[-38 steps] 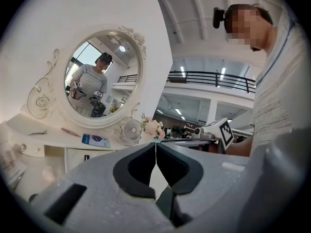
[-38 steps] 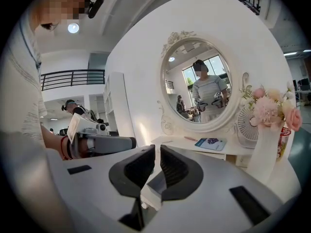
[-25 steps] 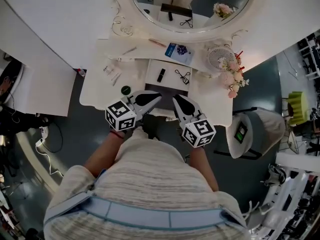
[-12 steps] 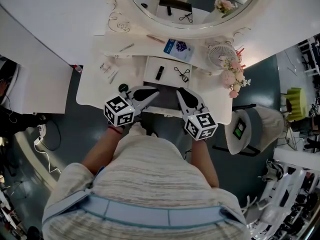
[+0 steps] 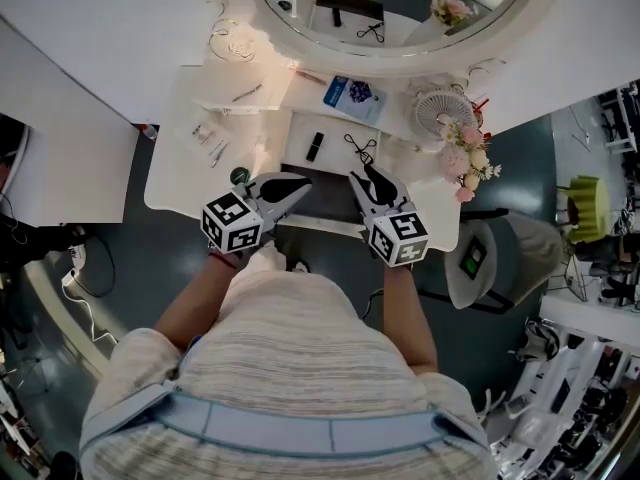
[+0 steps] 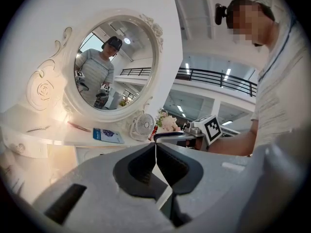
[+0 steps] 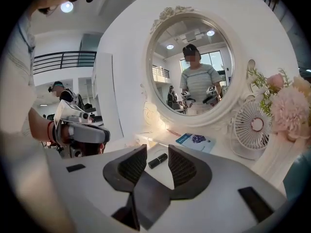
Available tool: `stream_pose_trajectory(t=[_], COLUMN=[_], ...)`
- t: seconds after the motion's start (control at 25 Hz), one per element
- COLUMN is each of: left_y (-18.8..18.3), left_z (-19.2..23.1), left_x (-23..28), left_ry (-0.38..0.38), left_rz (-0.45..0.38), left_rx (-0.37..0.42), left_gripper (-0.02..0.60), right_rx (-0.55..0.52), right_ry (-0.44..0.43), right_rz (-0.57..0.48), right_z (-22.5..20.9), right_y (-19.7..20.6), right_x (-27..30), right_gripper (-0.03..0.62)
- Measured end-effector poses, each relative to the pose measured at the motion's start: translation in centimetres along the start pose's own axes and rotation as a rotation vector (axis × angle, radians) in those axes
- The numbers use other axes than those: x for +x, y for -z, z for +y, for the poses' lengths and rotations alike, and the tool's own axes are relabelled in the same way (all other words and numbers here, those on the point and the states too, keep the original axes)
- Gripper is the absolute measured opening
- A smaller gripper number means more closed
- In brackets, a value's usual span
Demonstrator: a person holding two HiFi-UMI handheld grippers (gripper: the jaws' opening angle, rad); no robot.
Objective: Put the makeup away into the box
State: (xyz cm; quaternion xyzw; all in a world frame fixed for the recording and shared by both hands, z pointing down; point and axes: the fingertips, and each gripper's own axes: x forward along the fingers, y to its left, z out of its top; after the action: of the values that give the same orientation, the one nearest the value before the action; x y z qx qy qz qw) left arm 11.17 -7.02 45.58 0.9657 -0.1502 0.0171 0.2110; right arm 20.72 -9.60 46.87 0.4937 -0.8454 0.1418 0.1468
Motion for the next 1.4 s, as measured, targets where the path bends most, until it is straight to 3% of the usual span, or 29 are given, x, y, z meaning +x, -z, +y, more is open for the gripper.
stream_pose_trajectory(t=[0.32,0.84,1.4], left_y=[0.3,0.6,1.2], left_z=[0.8,2.2,3.3], left_x=[0.2,0.1,-0.8], left_ry=[0.002,-0.006,-0.028], left_rz=[0.01,0.038,0.053], left_rx=[-0.014,-0.022,-0.038], left_gripper=[0.015,0.015,0.015], right_rx=[-0.016,-0.024,-0.031], right_ry=[0.023,0.105,0.135], right_rz=[0.057,0.197,0.315], right_z=[-2.4,-7.2,-9.6], right_y=[1.0,5.3,8.6], right_x=[1.4,4.4,6.3], right_gripper=[0.138,0.138,0.137])
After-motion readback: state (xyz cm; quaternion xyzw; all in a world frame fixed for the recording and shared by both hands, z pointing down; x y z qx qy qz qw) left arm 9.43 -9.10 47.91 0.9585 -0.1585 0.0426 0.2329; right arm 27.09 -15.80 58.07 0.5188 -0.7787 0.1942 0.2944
